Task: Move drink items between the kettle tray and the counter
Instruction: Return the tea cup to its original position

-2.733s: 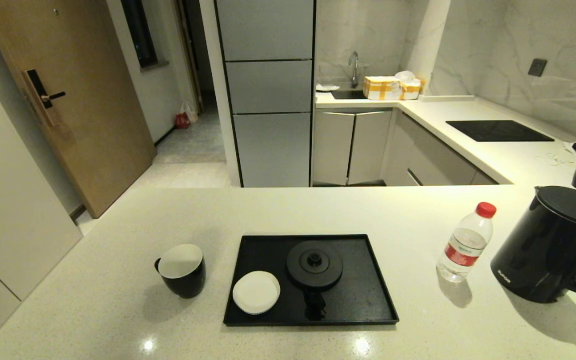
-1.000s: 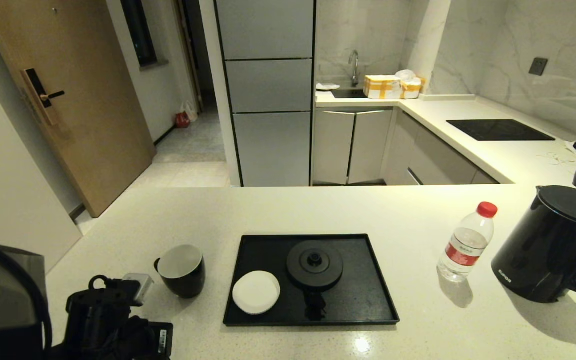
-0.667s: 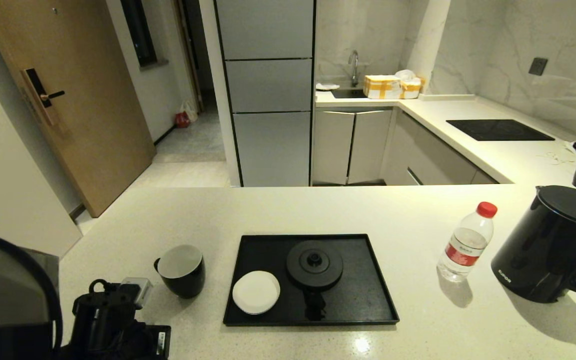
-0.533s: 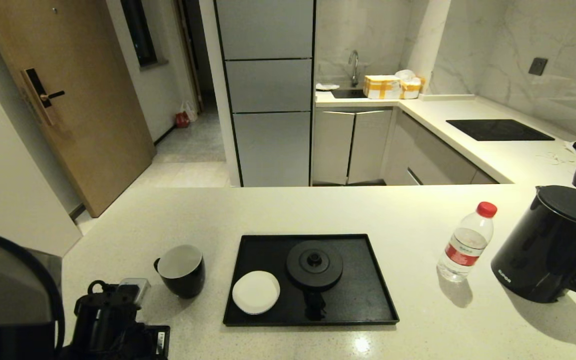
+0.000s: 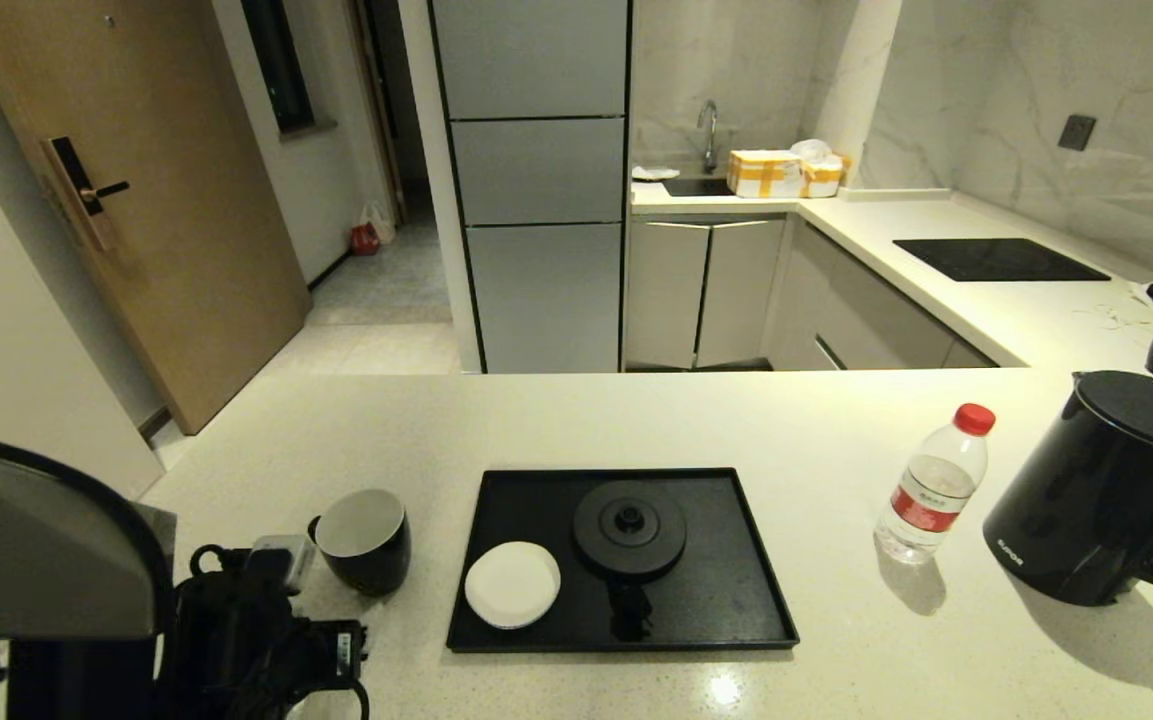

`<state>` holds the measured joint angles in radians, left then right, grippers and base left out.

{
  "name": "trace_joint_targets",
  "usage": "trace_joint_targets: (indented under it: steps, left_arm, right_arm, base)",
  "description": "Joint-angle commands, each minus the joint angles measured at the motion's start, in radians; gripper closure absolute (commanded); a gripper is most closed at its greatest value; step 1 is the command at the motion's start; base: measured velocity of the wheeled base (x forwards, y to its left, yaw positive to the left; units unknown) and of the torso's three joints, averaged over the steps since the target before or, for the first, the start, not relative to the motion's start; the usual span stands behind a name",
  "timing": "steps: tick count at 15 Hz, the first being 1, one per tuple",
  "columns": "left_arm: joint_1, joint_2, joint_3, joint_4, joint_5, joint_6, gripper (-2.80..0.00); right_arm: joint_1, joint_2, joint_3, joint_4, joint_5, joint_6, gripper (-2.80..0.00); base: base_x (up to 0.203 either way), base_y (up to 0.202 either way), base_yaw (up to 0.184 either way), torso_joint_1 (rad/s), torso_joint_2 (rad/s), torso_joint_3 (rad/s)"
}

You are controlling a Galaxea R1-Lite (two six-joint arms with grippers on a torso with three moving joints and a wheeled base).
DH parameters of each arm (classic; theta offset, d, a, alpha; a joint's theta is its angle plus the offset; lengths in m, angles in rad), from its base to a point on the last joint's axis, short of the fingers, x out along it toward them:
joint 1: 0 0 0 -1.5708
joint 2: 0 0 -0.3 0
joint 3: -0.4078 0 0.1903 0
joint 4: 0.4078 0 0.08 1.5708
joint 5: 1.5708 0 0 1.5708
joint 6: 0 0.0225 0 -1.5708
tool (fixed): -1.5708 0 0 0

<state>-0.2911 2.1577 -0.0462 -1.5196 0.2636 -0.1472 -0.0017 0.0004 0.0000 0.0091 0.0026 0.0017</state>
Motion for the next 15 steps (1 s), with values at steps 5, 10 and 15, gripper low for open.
trace_joint_targets:
  steps: [5, 10, 15]
  left_arm:
    - [-0.003, 0.031, -0.092, -0.01, -0.002, 0.0, -2.8]
    - [-0.003, 0.034, -0.149, -0.01, 0.003, 0.0, -2.8]
    - [-0.002, 0.062, -0.197, -0.01, 0.012, 0.0, -2.8]
  right_arm:
    - [0.0, 0.001, 0.002, 0.0, 0.0, 0.0, 0.0]
    - [0.0, 0.001, 0.002, 0.0, 0.0, 0.0, 0.0]
    - [0.0, 0.001, 0.002, 0.0, 0.0, 0.0, 0.0]
  base:
    - [0.0, 0.0, 0.0, 0.0, 0.0, 0.0]
    - [0.0, 0.0, 0.0, 0.0, 0.0, 0.0]
    - [0.0, 0.0, 0.0, 0.0, 0.0, 0.0]
